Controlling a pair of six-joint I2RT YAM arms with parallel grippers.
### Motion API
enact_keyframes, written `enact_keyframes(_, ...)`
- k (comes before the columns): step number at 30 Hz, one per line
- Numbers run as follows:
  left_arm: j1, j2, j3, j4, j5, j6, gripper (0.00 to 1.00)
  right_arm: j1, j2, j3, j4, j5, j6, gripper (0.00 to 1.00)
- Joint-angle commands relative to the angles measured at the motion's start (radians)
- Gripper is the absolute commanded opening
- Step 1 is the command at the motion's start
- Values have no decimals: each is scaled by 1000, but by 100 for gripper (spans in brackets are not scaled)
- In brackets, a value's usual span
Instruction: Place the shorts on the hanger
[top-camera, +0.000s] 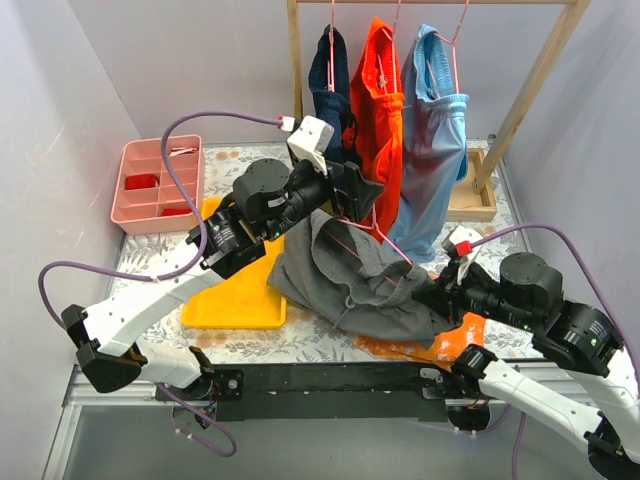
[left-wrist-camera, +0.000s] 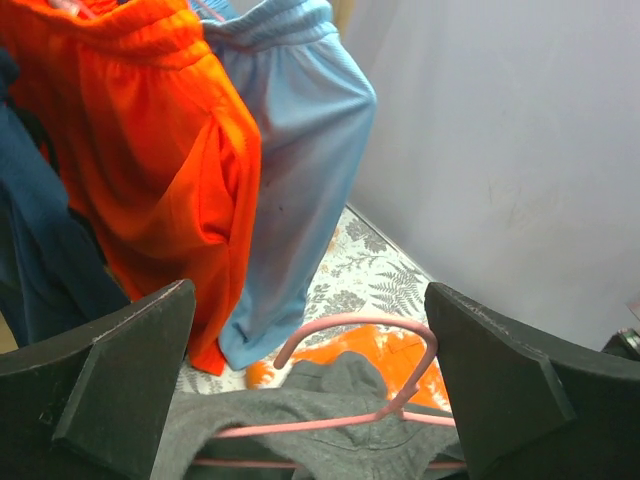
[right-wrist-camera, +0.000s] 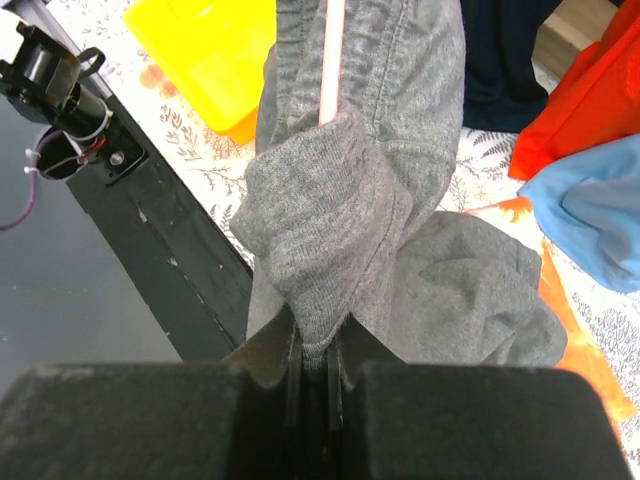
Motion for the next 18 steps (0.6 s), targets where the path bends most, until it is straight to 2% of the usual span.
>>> enact_keyframes(1, 134, -71, -24, -15, -339, -104, 97, 7, -96, 89, -64, 23, 38, 1)
enact_keyframes(3, 210, -84, -51, -27, -248, -164, 96, 7, -113, 95, -70, 39, 54, 1)
enact_keyframes(5, 224, -117, -100, 34, -161, -140, 95, 7, -117, 90, -76, 40, 64, 1)
enact_keyframes(7, 224, -136, -129, 81, -8, -117, 95, 7, -108, 71, -67, 27, 65, 1)
enact_keyframes(9, 224, -127, -106, 80, 65, -91, 95, 7, -104, 58, -48, 31, 65, 1)
enact_keyframes(12, 224, -98, -71, -1, 27, -86, 82, 7, -102, 76, -50, 65, 70, 1)
enact_keyframes(18, 232, -84, -146, 20, 11, -95, 74, 8, -91, 288, -129, 140, 62, 1)
